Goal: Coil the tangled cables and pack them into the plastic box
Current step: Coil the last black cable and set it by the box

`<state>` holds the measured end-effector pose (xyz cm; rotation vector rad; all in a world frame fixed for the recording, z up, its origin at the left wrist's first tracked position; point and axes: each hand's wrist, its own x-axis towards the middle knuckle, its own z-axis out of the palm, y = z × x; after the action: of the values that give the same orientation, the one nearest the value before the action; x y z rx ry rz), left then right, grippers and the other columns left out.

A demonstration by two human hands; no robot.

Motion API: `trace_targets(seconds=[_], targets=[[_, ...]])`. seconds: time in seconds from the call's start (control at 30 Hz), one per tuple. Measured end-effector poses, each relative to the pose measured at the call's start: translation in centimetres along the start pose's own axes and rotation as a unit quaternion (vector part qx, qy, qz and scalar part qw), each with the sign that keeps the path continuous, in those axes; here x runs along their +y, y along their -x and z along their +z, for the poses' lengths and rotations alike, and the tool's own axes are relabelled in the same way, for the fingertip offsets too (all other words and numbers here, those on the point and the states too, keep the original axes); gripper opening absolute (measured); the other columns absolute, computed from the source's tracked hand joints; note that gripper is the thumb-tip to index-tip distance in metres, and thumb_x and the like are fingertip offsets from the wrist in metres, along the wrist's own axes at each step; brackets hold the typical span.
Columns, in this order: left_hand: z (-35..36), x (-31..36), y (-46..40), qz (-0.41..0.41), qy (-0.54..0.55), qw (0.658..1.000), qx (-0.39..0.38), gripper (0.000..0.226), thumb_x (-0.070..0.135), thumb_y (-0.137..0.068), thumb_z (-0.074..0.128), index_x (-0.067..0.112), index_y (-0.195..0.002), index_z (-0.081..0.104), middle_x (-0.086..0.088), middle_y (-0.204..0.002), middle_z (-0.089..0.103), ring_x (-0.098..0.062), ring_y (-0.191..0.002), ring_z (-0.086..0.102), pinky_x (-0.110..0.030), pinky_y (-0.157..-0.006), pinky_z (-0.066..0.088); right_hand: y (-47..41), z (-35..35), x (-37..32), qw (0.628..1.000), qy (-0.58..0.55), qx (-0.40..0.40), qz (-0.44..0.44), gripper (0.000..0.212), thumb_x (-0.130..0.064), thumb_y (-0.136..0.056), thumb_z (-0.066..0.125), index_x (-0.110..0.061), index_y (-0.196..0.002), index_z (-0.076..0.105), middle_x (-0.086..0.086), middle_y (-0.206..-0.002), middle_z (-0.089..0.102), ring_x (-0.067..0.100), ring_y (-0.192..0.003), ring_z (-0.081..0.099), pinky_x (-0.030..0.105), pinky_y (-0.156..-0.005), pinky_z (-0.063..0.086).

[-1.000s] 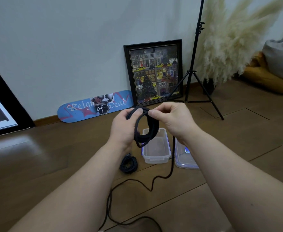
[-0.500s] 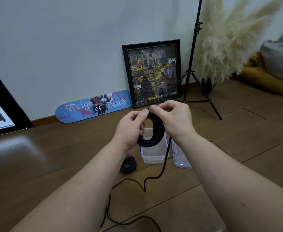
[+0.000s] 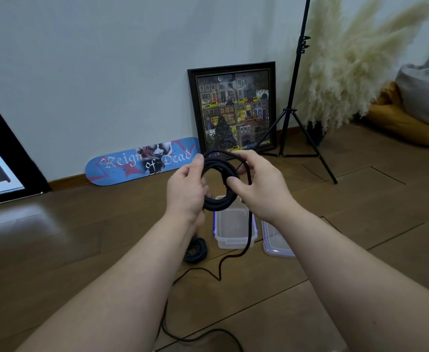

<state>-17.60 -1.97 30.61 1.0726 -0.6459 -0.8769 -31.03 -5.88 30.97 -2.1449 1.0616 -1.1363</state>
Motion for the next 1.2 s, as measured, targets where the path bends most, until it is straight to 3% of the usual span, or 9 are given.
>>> trace_targets(seconds=[0.17, 0.3, 0.4, 0.53, 0.63, 0.73, 0.83, 1.07, 1.2], targets=[[0.0, 0.8, 0.1, -0.029, 0.062, 0.998, -0.004, 0.022, 0.033, -0.098, 0.057, 0.017, -0.085, 0.062, 0.006, -0.054, 0.036, -0.007, -0.044, 0.028, -0.021, -0.046, 0.027, 0.1, 0.4, 0.1, 0.995, 0.067, 0.024, -0.065, 0.048, -0.023, -0.097, 0.056, -0.018, -0.143, 0.046, -0.002, -0.108, 0.051, 0.008, -0.087, 0.045, 0.023, -0.08, 0.038], [-0.2, 0.9, 0.1, -0.025, 0.052, 0.998, -0.003, 0.022, 0.034, -0.098, 0.056, 0.019, -0.084, 0.063, 0.006, -0.055, 0.033, -0.007, -0.046, 0.025, -0.024, -0.052, 0.022, 0.2, 0.6, 0.2, 0.993, 0.058, 0.045, -0.089, 0.057, -0.023, -0.095, 0.059, -0.028, -0.148, 0.038, -0.007, -0.097, 0.048, 0.004, -0.074, 0.043, 0.019, -0.072, 0.035], [0.0, 1.0, 0.1, -0.022, 0.048, 0.999, 0.003, 0.02, 0.031, -0.098, 0.057, 0.019, -0.083, 0.061, 0.007, -0.053, 0.03, -0.007, -0.045, 0.024, -0.022, -0.047, 0.022, 0.2, 1.0, 0.5, 0.99, 0.057, 0.069, -0.108, 0.047, -0.021, -0.093, 0.063, -0.021, -0.139, 0.053, -0.008, -0.091, 0.044, -0.002, -0.069, 0.041, 0.014, -0.068, 0.032], [0.3, 0.9, 0.4, -0.021, 0.059, 0.998, -0.007, 0.019, 0.027, -0.096, 0.06, 0.017, -0.08, 0.057, 0.007, -0.05, 0.028, -0.007, -0.042, 0.021, -0.02, -0.042, 0.021, 0.1, 1.3, 0.9, 0.982, 0.07, 0.116, -0.132, 0.033, -0.019, -0.087, 0.071, -0.012, -0.119, 0.068, 0.002, -0.093, 0.061, 0.006, -0.064, 0.048, 0.027, -0.068, 0.047], [0.4, 0.9, 0.5, -0.025, 0.069, 0.997, -0.019, 0.019, 0.025, -0.096, 0.061, 0.018, -0.079, 0.055, 0.006, -0.05, 0.027, -0.006, -0.04, 0.021, -0.021, -0.043, 0.02, 0.0, 1.4, 1.0, 0.971, 0.098, 0.152, -0.158, 0.024, -0.021, -0.084, 0.068, -0.009, -0.104, 0.073, 0.004, -0.088, 0.067, 0.01, -0.064, 0.054, 0.029, -0.061, 0.052], [0.6, 0.9, 0.8, -0.029, 0.07, 0.997, -0.029, 0.02, 0.029, -0.095, 0.061, 0.018, -0.079, 0.055, 0.007, -0.048, 0.03, -0.006, -0.04, 0.022, -0.02, -0.042, 0.022, -0.2, 1.5, 1.1, 0.953, 0.146, 0.195, -0.181, 0.023, -0.027, -0.085, 0.062, -0.011, -0.093, 0.076, 0.003, -0.078, 0.067, 0.022, -0.061, 0.063, 0.033, -0.051, 0.054], [0.6, 0.8, 0.8, -0.03, 0.056, 0.997, -0.037, 0.023, 0.035, -0.094, 0.061, 0.019, -0.079, 0.056, 0.008, -0.049, 0.035, -0.006, -0.04, 0.025, -0.02, -0.044, 0.026, -0.3, 1.6, 1.4, 0.94, 0.169, 0.222, -0.196, 0.03, -0.03, -0.087, 0.053, -0.01, -0.088, 0.076, 0.003, -0.071, 0.066, 0.023, -0.056, 0.063, 0.033, -0.045, 0.052], [0.4, 1.0, 0.8, -0.022, 0.03, 0.997, -0.063, 0.014, 0.026, -0.097, 0.059, 0.016, -0.087, 0.057, 0.008, -0.053, 0.044, -0.004, -0.042, 0.035, -0.019, -0.047, 0.031, -0.5, 1.3, 1.6, 0.952, 0.145, 0.211, -0.167, 0.017, -0.019, -0.087, 0.061, -0.009, -0.087, 0.074, 0.004, -0.074, 0.07, 0.023, -0.064, 0.066, 0.036, -0.055, 0.055], [0.4, 1.0, 0.8, -0.041, 0.068, 0.995, -0.06, 0.011, 0.022, -0.097, 0.057, 0.015, -0.088, 0.059, 0.007, -0.053, 0.04, -0.003, -0.04, 0.028, -0.017, -0.042, 0.027, -0.3, 1.5, 1.7, 0.975, 0.063, 0.17, -0.126, 0.021, -0.023, -0.091, 0.059, -0.012, -0.102, 0.073, 0.001, -0.089, 0.066, 0.017, -0.075, 0.062, 0.039, -0.067, 0.055]])
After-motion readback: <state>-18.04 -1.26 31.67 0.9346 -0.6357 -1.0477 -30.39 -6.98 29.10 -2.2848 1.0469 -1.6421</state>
